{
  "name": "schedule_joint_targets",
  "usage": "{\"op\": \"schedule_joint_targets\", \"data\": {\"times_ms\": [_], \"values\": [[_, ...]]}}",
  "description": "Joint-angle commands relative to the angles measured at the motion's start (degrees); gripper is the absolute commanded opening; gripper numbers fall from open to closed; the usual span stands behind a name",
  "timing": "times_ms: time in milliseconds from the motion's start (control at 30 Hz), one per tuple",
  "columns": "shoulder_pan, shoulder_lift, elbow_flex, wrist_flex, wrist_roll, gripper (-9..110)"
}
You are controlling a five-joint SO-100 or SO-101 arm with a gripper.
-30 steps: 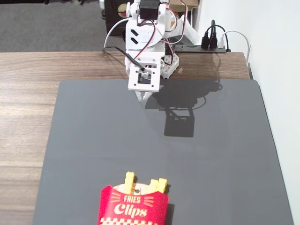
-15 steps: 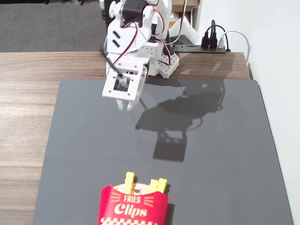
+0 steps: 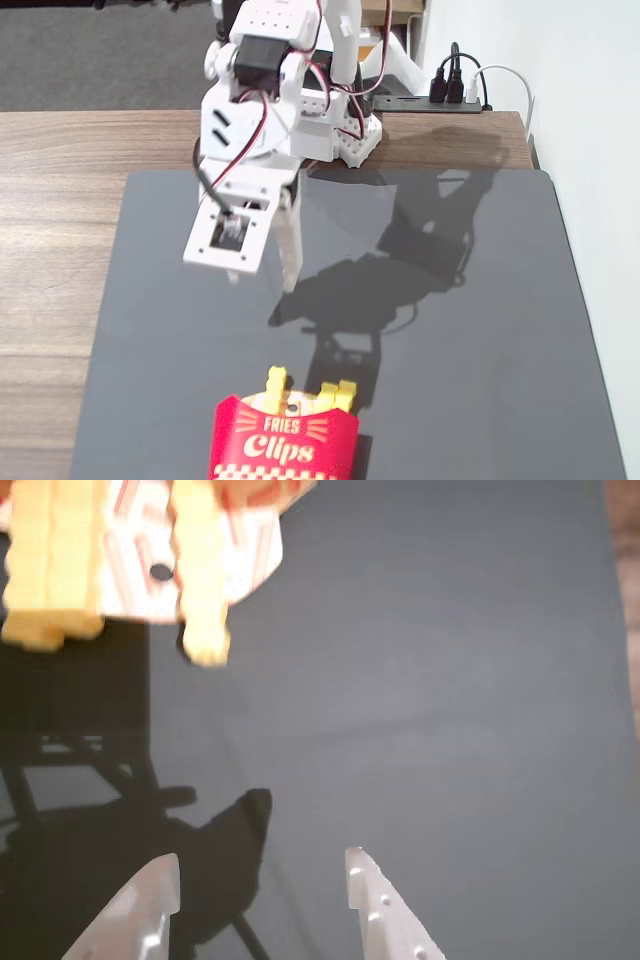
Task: Grab a fry
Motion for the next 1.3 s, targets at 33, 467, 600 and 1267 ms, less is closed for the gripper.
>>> {"op": "schedule_joint_targets", "data": {"times_ms": [33, 467, 600, 1267], "values": [[-1.3, -7.6, -9.2, -1.8, -0.4, 21], [-4.4, -29.4, -28.2, -2.6, 2.1, 21], [-4.9, -32.6, -31.1, -2.6, 2.3, 21], [-6.7, -37.4, -34.7, -2.2, 4.7, 1]]}}
